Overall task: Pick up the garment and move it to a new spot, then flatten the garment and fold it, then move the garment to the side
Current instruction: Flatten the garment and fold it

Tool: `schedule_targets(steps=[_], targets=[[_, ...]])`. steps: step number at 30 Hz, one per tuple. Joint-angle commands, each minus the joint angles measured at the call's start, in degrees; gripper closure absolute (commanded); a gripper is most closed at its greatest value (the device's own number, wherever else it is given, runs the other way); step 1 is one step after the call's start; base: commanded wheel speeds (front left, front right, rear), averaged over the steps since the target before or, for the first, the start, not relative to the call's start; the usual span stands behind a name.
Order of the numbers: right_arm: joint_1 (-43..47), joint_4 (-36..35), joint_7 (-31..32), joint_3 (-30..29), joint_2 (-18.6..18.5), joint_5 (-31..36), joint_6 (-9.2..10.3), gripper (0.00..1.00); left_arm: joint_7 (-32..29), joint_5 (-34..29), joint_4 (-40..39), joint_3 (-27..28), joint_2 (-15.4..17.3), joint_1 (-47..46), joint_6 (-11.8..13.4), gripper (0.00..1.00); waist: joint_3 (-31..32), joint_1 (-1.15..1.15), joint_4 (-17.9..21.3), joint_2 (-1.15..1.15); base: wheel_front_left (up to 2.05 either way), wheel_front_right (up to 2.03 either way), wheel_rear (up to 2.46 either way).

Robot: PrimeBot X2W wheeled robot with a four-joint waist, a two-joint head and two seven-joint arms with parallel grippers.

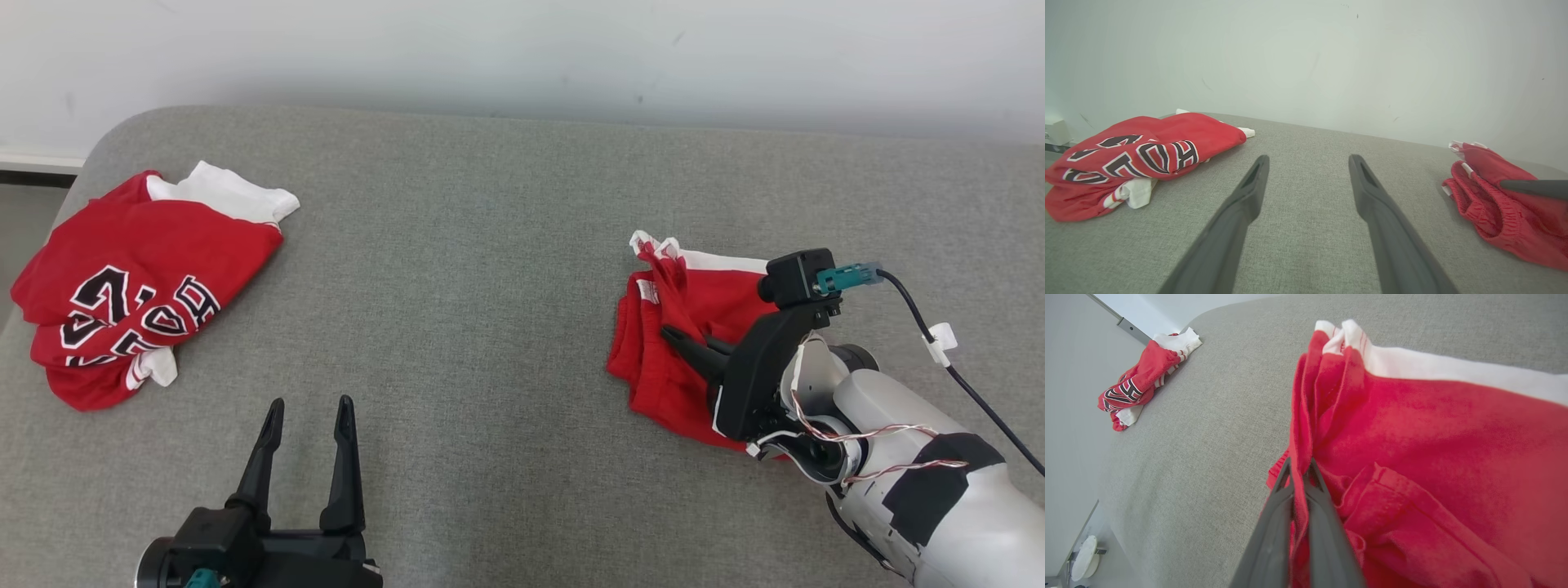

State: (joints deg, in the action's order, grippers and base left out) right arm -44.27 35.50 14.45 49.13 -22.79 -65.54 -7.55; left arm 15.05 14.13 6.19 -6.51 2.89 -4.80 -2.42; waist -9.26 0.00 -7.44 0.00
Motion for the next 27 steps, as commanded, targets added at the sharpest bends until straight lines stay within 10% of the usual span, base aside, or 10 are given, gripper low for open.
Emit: schedule_targets(steps=[1, 2, 21, 22, 23, 27], targets=[[0.84, -0.2, -0.77, -0.2, 0.14, 0.63, 0.14, 0.51, 0.19, 0.24, 0.08, 0.11, 0.01, -0.45, 0.24, 0.0, 0.14, 0.0, 0.11, 0.0, 0.0, 0.0, 0.0], [1.1, -0.34, -1.5, -0.3, 0.18, 1.11, 0.14, 0.0, 0.19, 0.13, 0.14, 0.09, 0.0, -0.39, 0.22, 0.0, 0.26, 0.0, 0.22, 0.0, 0.0, 0.0, 0.0], [11.86, -3.58, -27.87, -14.93, -8.37, 5.53, 0.14, 0.0, 0.19, -2.53, -0.5, 2.43, 0.0, 1.65, -1.33, 0.0, 1.81, 0.0, 3.25, 0.0, 0.0, 0.0, 0.0], [12.29, -3.15, -28.28, -15.33, -8.39, 6.14, 0.14, 0.15, 0.19, -2.67, -0.5, 2.45, 0.0, 1.66, -1.42, 0.0, 1.77, 0.0, 3.27, 0.0, 0.0, 0.0, 0.0], [12.69, -2.53, -28.53, -15.48, -8.34, 6.84, 0.14, 0.93, 0.19, -2.77, -0.48, 2.43, 0.0, 1.61, -1.53, 0.0, 1.73, 0.0, 3.26, 0.0, 0.0, 0.0, 0.0], [12.17, 0.53, -29.11, -14.88, -7.86, 10.38, 0.14, 1.0, 0.19, -2.98, -0.32, 2.32, 0.0, 0.93, -1.6, 0.0, 1.36, 0.0, 3.05, 0.0, 0.0, 0.0, 0.0]])
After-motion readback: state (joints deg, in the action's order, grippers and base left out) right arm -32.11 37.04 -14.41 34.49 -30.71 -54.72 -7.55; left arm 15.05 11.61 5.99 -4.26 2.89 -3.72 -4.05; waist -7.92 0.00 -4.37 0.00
